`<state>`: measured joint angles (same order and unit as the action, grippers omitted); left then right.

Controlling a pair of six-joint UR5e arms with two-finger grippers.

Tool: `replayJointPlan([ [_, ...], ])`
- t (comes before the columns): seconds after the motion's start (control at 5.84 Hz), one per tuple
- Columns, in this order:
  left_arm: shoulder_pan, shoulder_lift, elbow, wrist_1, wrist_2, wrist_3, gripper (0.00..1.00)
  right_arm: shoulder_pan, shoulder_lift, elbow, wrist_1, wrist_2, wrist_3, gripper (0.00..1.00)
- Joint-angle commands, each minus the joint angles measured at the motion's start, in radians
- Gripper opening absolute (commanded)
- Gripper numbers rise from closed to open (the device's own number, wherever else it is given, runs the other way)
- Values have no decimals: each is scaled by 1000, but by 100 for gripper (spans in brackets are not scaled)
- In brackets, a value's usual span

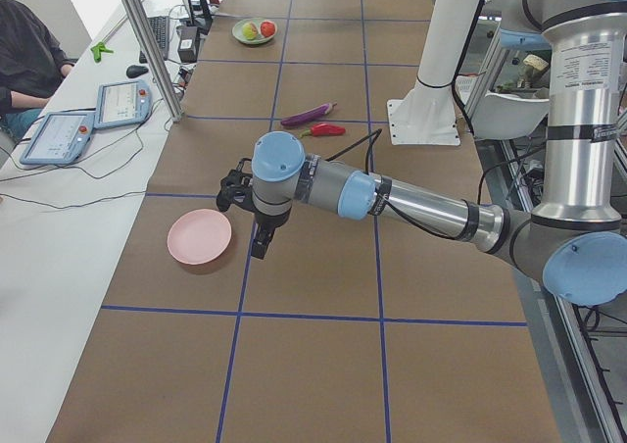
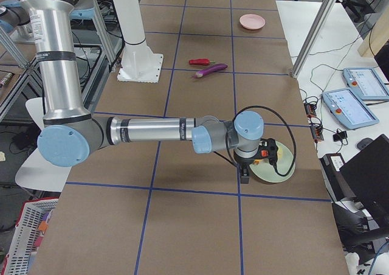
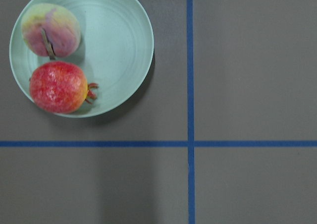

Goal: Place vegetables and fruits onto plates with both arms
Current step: 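Withdraw the right gripper from the green plate, then reach the left gripper down and grasp the red chili pepper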

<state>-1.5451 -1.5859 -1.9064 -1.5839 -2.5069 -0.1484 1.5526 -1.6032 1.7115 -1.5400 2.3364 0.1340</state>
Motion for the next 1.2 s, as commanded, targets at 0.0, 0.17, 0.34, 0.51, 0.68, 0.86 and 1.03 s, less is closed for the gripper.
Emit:
replayJointPlan([
  [0.0, 154, -111, -17, 5, -13, -128, 100, 3, -53, 72, -32, -60, -16, 99],
  [0.17, 269, -215, -10, -2, -1, -296, 100, 3, -58, 79, -32, -61, -16, 99],
  [0.34, 368, -274, -10, 2, 2, -436, 100, 1, -64, 79, -31, -63, -16, 99],
  [0.51, 470, -345, -3, 5, 46, -541, 100, 1, -69, 80, -29, -63, -16, 99],
  [0.68, 608, -418, 4, 7, 169, -698, 100, 3, -69, 80, -28, -63, -16, 99],
  [0.86, 758, -513, 53, 7, 304, -855, 100, 1, -70, 80, -28, -63, -16, 99],
  [1.03, 898, -607, 157, 7, 430, -941, 100, 1, -70, 80, -28, -63, -16, 99],
])
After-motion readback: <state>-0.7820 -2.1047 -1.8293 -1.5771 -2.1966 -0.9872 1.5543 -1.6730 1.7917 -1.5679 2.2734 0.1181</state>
